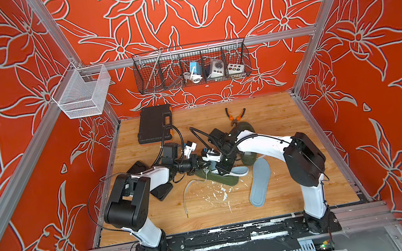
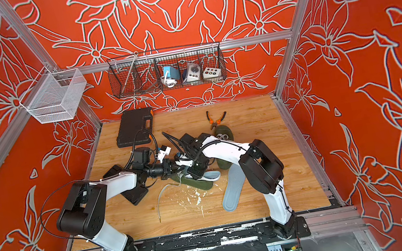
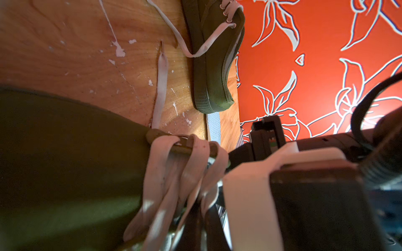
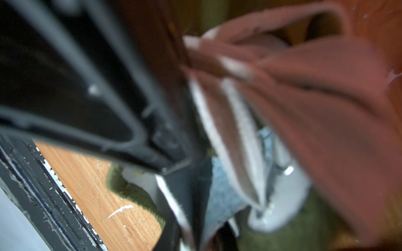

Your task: Insert the insole into the shoe

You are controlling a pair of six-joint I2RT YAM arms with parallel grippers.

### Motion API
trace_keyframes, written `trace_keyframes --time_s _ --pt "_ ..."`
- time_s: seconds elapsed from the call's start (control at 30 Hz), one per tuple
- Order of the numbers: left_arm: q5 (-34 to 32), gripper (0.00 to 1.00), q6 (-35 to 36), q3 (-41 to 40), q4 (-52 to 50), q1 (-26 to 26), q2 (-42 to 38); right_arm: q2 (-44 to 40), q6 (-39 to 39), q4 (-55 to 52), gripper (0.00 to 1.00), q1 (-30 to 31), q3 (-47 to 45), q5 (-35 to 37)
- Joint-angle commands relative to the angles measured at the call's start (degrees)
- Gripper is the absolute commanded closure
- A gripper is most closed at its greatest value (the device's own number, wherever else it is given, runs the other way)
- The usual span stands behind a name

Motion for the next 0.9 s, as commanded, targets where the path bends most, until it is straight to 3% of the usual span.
trace_keyframes --time_s 0.0,0.3,0.87 --pt "4.0 1.0 0.54 0.86 1.37 -0.53 -0.38 -0.37 0.5 2.79 0.65 0.56 0.44 2.54" --pt "1.46 1.0 1.18 2.22 -1.36 -0.26 -1.58 -6.6 4.17 -4.08 0.31 0.78 -4.78 5.04" --pt "1.2 1.0 1.67 2.3 -1.45 -0.23 -1.14 -12.95 1.95 -13.22 0.25 1.13 -8.51 13.85"
